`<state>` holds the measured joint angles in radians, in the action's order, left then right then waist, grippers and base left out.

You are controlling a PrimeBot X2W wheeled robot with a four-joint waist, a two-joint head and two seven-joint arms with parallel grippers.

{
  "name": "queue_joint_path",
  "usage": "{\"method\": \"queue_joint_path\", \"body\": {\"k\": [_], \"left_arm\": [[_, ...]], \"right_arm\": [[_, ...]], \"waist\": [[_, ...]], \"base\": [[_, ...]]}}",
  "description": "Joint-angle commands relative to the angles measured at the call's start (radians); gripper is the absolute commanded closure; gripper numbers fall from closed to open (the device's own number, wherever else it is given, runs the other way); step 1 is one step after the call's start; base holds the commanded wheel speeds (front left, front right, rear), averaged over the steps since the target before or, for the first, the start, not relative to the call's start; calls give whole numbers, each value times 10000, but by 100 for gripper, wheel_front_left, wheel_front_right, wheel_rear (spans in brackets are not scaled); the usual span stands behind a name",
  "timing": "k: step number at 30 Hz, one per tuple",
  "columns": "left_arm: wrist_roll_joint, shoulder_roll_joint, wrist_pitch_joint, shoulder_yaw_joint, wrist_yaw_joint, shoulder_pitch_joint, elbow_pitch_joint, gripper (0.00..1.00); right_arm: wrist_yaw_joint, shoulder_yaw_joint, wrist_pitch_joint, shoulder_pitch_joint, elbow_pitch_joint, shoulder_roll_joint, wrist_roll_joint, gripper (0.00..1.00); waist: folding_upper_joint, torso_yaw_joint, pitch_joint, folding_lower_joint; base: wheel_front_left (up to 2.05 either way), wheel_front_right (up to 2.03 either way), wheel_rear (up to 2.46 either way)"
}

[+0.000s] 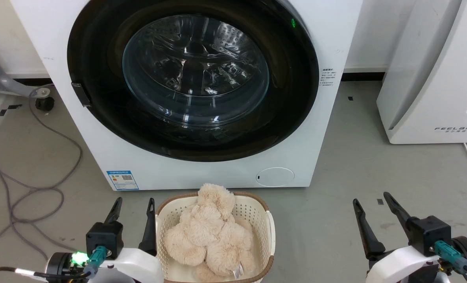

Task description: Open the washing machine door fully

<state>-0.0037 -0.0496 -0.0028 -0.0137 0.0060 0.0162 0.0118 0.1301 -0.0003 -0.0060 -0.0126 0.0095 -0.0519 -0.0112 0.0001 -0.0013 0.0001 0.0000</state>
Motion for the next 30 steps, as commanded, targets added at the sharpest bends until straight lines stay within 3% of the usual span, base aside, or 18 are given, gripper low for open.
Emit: {"method": "queue_joint_path", "body": {"k": [1,3,4,5,17,30], "left_arm": [[-103,-2,-124,-44,10,-56,90,0],[-135,-2,-168,-88,17,-79,142,0],[-151,-2,-190,-110,20,-90,166,0],[-165,-2,-212,-133,24,-101,190,0],[-311,-4,-466,-368,51,-228,400,0],[-442,-18,-737,-559,88,-328,525,0]], "right_arm": [[0,-25,-91,-29,54,1,-95,0],[0,-35,-132,-35,86,1,-129,0],[1,-40,-152,-37,103,1,-147,78],[1,-45,-172,-39,120,2,-164,100],[1,-102,-426,-43,273,3,-526,100],[2,-361,-713,254,420,5,-3040,100]], "waist": [[-1,-4,-1,0],[-1,-9,-2,0],[-1,-11,-3,0],[-1,-14,-3,0],[-1,-27,-2,0],[-1,-39,7,0]], "base": [[0,0,0],[0,0,0],[0,0,0],[0,0,0],[0,0,0],[0,0,0]]}}
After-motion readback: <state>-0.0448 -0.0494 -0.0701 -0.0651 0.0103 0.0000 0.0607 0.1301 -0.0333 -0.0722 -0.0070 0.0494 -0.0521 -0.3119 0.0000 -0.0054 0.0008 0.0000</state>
